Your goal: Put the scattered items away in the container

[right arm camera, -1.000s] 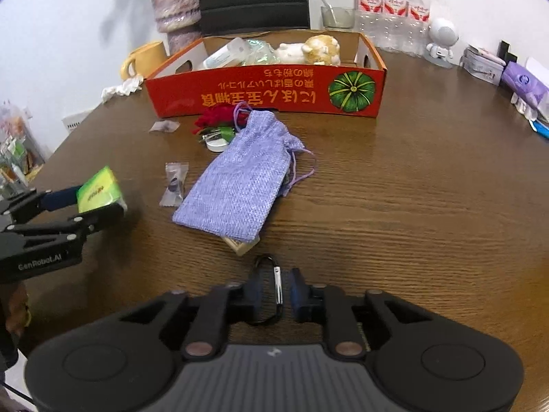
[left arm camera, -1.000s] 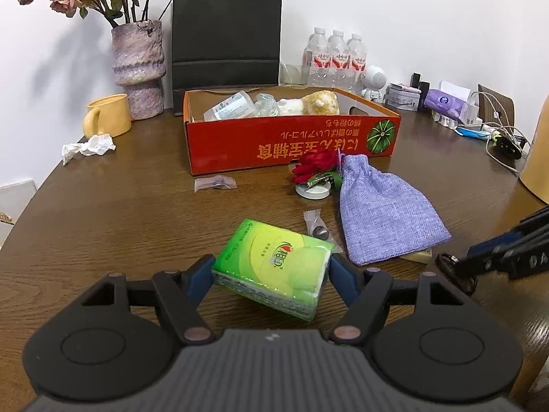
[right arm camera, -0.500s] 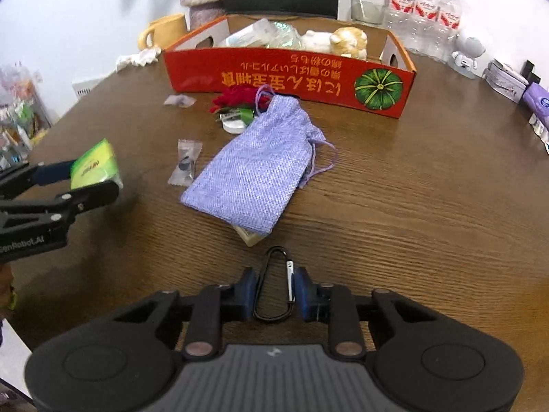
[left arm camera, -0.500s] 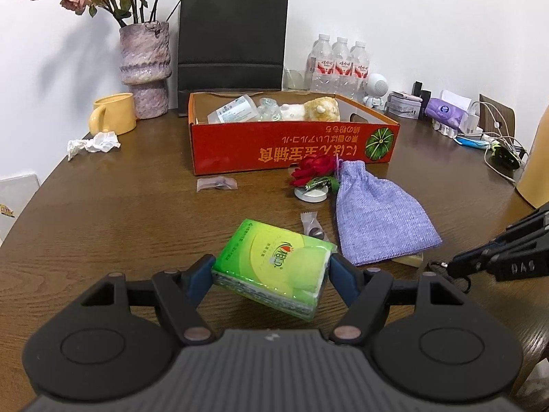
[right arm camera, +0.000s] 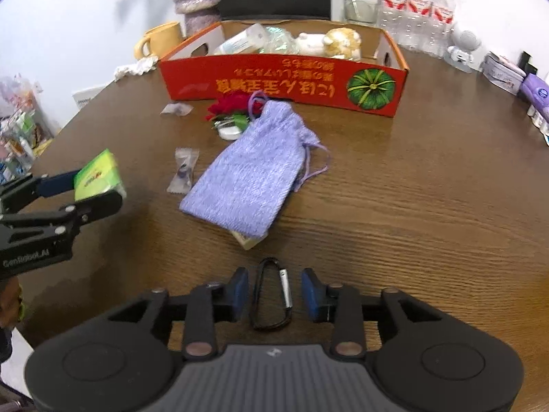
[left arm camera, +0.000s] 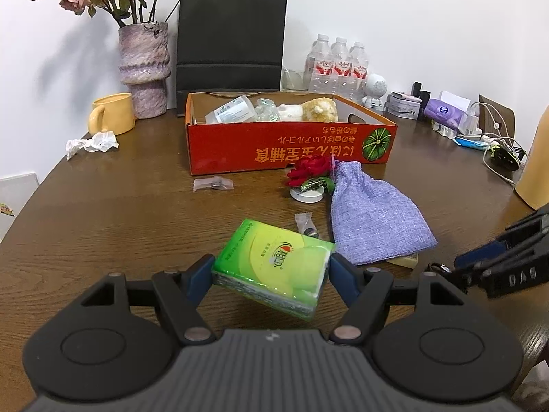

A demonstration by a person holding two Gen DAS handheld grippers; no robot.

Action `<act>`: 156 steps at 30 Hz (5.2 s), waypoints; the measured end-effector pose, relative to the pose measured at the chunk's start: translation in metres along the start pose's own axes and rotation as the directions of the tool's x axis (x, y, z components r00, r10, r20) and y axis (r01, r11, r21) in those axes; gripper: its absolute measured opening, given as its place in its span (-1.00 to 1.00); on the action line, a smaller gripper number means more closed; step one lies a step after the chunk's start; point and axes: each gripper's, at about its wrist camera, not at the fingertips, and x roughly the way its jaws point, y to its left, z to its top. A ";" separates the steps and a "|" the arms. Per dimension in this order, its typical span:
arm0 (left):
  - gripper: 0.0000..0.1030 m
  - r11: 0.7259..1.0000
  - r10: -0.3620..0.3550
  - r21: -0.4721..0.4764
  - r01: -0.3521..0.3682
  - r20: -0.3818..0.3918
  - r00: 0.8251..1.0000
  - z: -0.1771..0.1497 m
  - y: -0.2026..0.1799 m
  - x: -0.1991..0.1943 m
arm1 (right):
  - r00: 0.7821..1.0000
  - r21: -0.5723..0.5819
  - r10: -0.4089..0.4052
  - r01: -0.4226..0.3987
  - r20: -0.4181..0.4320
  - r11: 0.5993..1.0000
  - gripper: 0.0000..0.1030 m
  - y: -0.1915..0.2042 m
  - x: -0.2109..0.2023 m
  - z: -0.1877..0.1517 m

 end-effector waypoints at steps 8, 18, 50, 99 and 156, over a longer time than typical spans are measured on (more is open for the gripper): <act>0.42 1.000 -0.010 0.001 0.010 0.010 1.000 0.000 -0.001 -0.004 | 0.999 -0.080 -0.009 0.006 -0.037 0.997 -0.54 0.011 0.004 -0.003; 0.42 1.000 -0.006 -0.001 0.006 0.011 1.000 0.001 -0.003 -0.006 | 1.000 -0.050 -0.012 0.012 -0.001 0.999 -0.99 0.000 -0.006 0.003; 0.42 0.999 -0.001 -0.036 0.000 -0.015 1.000 -0.013 -0.006 -0.012 | 0.997 -0.078 -0.017 0.012 -0.074 0.997 -0.91 0.001 0.005 0.012; 0.42 1.000 0.007 -0.021 -0.008 -0.021 1.000 -0.006 -0.019 -0.006 | 1.000 -0.017 -0.018 0.018 -0.003 1.000 -0.94 -0.019 0.019 0.021; 0.95 0.980 0.150 -0.104 -0.172 -0.188 0.971 0.191 0.021 0.216 | 0.998 0.017 -0.019 0.018 0.056 1.000 0.06 -0.075 0.147 0.257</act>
